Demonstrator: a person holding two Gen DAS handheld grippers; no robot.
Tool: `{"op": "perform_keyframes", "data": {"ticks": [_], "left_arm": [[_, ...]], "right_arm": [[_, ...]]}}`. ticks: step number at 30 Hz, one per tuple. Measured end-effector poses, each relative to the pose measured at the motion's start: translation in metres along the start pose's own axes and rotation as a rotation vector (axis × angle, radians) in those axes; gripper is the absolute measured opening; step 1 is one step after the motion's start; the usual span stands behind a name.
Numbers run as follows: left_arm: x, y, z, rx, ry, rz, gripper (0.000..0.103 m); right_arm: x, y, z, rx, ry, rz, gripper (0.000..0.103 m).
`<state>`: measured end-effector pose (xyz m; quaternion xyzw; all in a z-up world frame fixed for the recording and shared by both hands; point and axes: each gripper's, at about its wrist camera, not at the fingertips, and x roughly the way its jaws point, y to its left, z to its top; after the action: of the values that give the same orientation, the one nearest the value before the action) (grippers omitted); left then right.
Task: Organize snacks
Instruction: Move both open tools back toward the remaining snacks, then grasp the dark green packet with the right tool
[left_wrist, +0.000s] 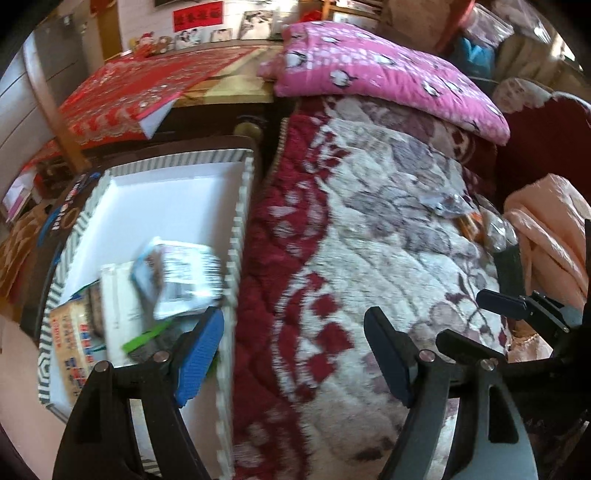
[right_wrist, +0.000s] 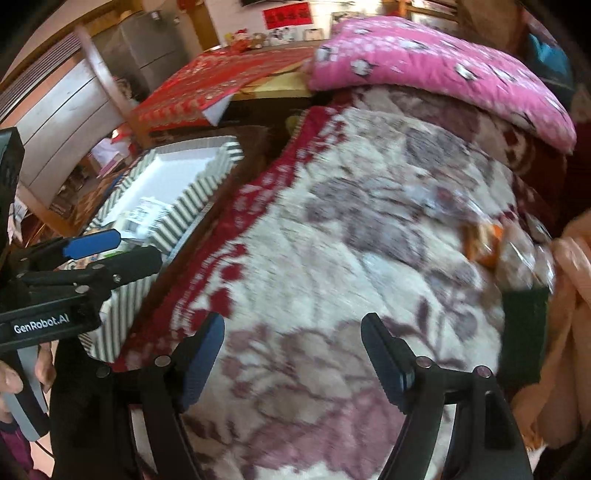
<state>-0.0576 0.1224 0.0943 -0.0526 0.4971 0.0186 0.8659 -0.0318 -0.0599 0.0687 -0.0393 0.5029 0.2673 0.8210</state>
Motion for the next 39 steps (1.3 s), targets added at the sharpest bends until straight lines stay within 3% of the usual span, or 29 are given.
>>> {"op": "perform_keyframes", "data": {"ticks": [6, 13, 17, 25, 28, 30, 31, 32, 34, 36, 37, 38, 39], "left_arm": [[0.013, -0.030, 0.004, 0.046, 0.020, -0.038, 0.078], [0.027, -0.043, 0.004, 0.066, 0.048, -0.061, 0.078], [0.036, -0.042, 0.002, 0.055, 0.069, -0.065, 0.078], [0.047, -0.037, 0.002, 0.047, 0.090, -0.073, 0.078], [0.050, -0.034, 0.002, 0.040, 0.093, -0.071, 0.078], [0.052, -0.033, 0.003, 0.039, 0.097, -0.069, 0.078], [0.052, -0.033, 0.003, 0.040, 0.098, -0.068, 0.078], [0.053, -0.034, 0.003, 0.042, 0.099, -0.069, 0.078], [0.054, -0.038, 0.005, 0.049, 0.099, -0.073, 0.078], [0.054, -0.044, 0.008, 0.062, 0.094, -0.080, 0.078], [0.054, -0.048, 0.011, 0.071, 0.088, -0.083, 0.078], [0.054, -0.052, 0.014, 0.077, 0.082, -0.085, 0.078], [0.054, -0.055, 0.018, 0.082, 0.077, -0.088, 0.078]], "right_arm": [[-0.013, -0.046, -0.016, 0.065, 0.004, -0.083, 0.080], [-0.036, -0.115, -0.027, 0.129, -0.015, -0.335, 0.080], [-0.036, -0.141, -0.029, 0.158, -0.007, -0.390, 0.080], [0.009, -0.124, -0.020, -0.052, 0.069, -0.634, 0.080], [0.029, -0.118, -0.018, -0.148, 0.107, -0.769, 0.080], [0.037, -0.118, -0.017, -0.180, 0.131, -0.771, 0.070], [0.039, -0.117, -0.016, -0.185, 0.137, -0.755, 0.061], [0.039, -0.117, -0.016, -0.185, 0.146, -0.733, 0.043], [0.036, -0.116, -0.015, -0.180, 0.155, -0.714, 0.043], [0.027, -0.120, -0.016, -0.128, 0.153, -0.644, 0.037], [0.021, -0.122, -0.016, -0.093, 0.142, -0.600, 0.029], [0.012, -0.126, -0.017, -0.037, 0.122, -0.532, 0.009], [0.000, -0.135, -0.018, 0.058, 0.099, -0.430, 0.009]]}}
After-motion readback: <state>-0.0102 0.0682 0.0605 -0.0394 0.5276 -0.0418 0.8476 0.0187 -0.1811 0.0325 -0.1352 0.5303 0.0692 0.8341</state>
